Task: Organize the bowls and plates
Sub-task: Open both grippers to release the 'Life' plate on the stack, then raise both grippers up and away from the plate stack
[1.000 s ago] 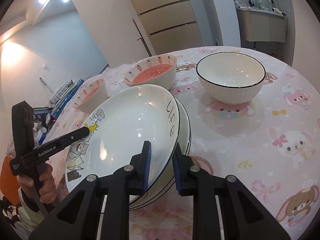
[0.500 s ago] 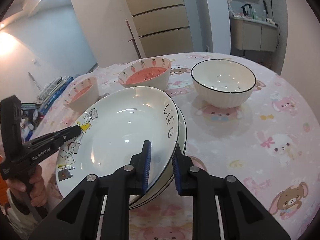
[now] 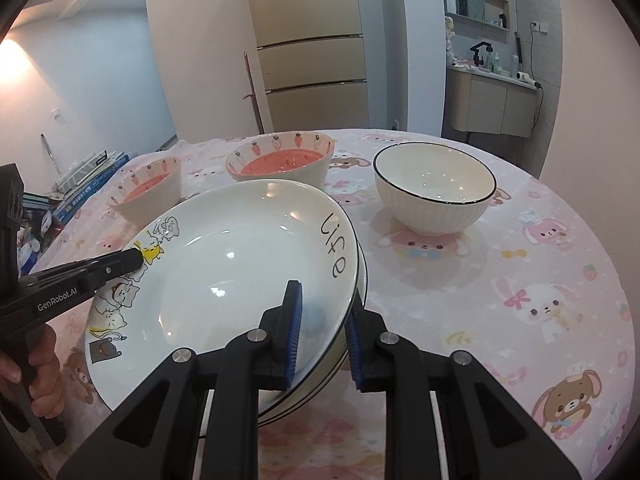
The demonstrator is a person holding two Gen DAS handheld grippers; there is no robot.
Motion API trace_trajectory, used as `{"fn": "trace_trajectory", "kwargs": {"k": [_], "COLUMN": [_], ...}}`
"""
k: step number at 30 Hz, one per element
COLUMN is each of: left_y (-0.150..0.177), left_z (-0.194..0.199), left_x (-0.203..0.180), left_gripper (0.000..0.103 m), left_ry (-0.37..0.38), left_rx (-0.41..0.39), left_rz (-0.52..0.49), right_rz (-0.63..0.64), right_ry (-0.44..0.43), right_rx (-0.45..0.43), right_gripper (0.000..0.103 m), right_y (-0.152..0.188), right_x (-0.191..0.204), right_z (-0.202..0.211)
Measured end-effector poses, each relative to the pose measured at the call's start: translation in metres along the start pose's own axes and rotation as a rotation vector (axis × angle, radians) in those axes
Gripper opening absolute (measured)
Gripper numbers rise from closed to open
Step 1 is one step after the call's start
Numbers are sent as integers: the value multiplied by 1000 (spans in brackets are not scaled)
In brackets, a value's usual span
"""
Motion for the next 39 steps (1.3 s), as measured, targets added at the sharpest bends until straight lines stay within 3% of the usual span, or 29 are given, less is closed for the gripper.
{"fn": "trace_trajectory", "kwargs": {"k": [6,20,21,23,26,30,35,39], "left_y": [0,-6,-8,-12,-16,-19,-18,-17], "left_z": [2,8,10,15,21,22,22,18], "left_x": [-2,6,7,9,12,15,18,32], "left_gripper": [16,18,20,41,62,67,67,67], "left_ry": [7,52,52,48,39,49,32,-81], "left_rx": [3,-19,-29,-56,-87,-90,-90,-86], "left_rz": [4,68,72,80,94,113,115,119], "right_rz": [24,-7,-5,-2,-3,-12,-118,-206], "right_ry": [59,33,33,34,30,36,-20,-29], "right_rx": [-1,-5,-5,-4,2,10,11,30], "right_gripper": [21,22,22,22,22,32,37,31], "right_y": [5,9,9,8,8,6,4,7], "right_x": [-2,-8,-8,-8,-8,-10,-19,-29], "right_z": [7,3,3,4,4,8,19,23]}}
Point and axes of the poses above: each gripper's, at about its wrist camera, not at the fingertips, and z roughly against the way its jaws point, x to its left, y to its underside, the point moved 5 cm from there along -z, roughly the way its jaws point, and after that the axes turned 11 degrees about -x, right-handed, at the moved point
